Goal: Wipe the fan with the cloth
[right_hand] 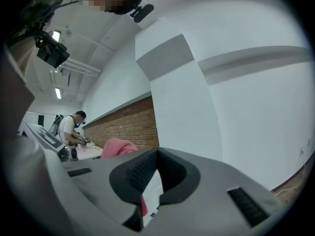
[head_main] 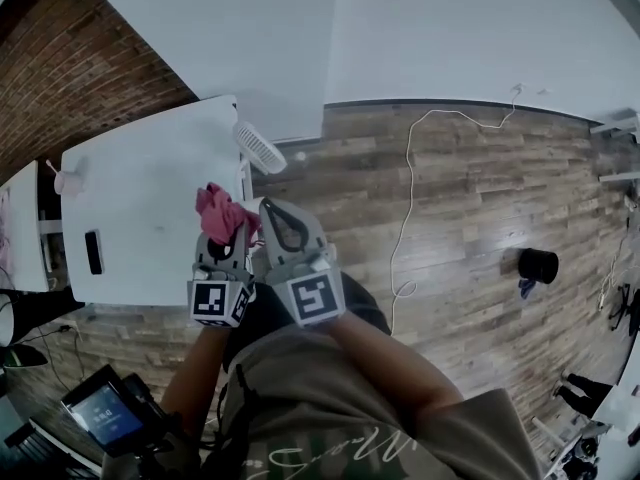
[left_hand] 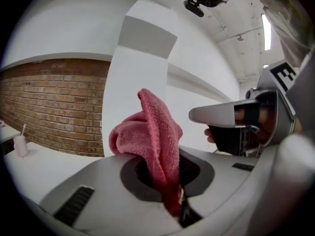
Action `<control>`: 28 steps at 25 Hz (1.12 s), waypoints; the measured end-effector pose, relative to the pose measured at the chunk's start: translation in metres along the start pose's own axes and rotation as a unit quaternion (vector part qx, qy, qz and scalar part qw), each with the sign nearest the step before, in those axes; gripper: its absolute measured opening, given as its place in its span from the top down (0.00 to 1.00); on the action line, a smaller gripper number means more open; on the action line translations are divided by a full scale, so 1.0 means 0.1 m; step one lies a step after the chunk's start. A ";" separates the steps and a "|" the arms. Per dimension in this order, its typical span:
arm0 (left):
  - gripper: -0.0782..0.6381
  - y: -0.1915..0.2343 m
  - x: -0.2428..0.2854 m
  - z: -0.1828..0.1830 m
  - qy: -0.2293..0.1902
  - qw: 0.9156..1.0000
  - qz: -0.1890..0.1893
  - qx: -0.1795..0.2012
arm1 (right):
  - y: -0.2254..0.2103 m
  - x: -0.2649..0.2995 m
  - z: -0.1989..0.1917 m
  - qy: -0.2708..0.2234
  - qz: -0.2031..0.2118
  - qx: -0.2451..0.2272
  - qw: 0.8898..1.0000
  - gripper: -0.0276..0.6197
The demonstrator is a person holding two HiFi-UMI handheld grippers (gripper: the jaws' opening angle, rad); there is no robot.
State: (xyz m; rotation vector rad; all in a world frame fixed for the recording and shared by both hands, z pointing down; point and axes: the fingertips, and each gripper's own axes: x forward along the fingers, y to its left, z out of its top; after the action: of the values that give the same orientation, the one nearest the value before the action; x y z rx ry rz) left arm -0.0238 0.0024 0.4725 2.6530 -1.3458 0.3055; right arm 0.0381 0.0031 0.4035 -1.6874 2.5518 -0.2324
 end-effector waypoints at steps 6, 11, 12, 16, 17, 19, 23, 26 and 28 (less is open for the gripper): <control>0.82 -0.13 0.22 -0.25 0.009 0.999 -0.042 0.011 | -0.11 -0.02 -0.04 0.010 -0.024 -0.004 1.000 0.96; 0.82 -0.31 0.47 -0.46 0.030 0.994 -0.105 0.007 | -0.27 -0.04 -0.10 0.015 -0.051 -0.010 0.999 0.96; 0.82 -0.32 0.52 -0.51 0.032 0.993 -0.113 0.012 | -0.31 -0.05 -0.11 0.016 -0.057 -0.008 0.998 0.96; 0.82 -0.38 0.68 -0.62 0.044 0.989 -0.135 0.033 | -0.46 -0.08 -0.08 0.014 -0.081 -0.008 0.997 0.96; 0.82 -0.39 0.72 -0.64 0.047 0.989 -0.137 0.031 | -0.50 -0.08 -0.08 0.014 -0.084 -0.008 0.996 0.96; 0.82 -0.39 0.79 -0.67 0.053 0.989 -0.138 0.030 | -0.55 -0.09 -0.08 0.017 -0.088 -0.008 0.996 0.96; 0.82 -0.35 0.91 -0.63 0.055 0.989 -0.131 0.046 | -0.59 -0.09 -0.08 0.022 -0.086 -0.009 0.996 0.96; 0.82 -0.29 1.00 -0.64 0.055 0.990 -0.124 0.043 | -0.61 -0.07 -0.13 0.029 -0.079 -0.011 0.996 0.96; 0.82 -0.26 1.02 -0.64 0.056 0.991 -0.118 0.041 | -0.60 -0.07 -0.16 0.035 -0.072 -0.014 0.997 0.96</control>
State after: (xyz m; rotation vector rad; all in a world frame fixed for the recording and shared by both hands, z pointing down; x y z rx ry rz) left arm 0.0488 -0.0477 0.5585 2.7791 -0.9945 0.4791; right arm 0.0930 -0.0123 0.4295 -1.9088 2.4948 -0.2716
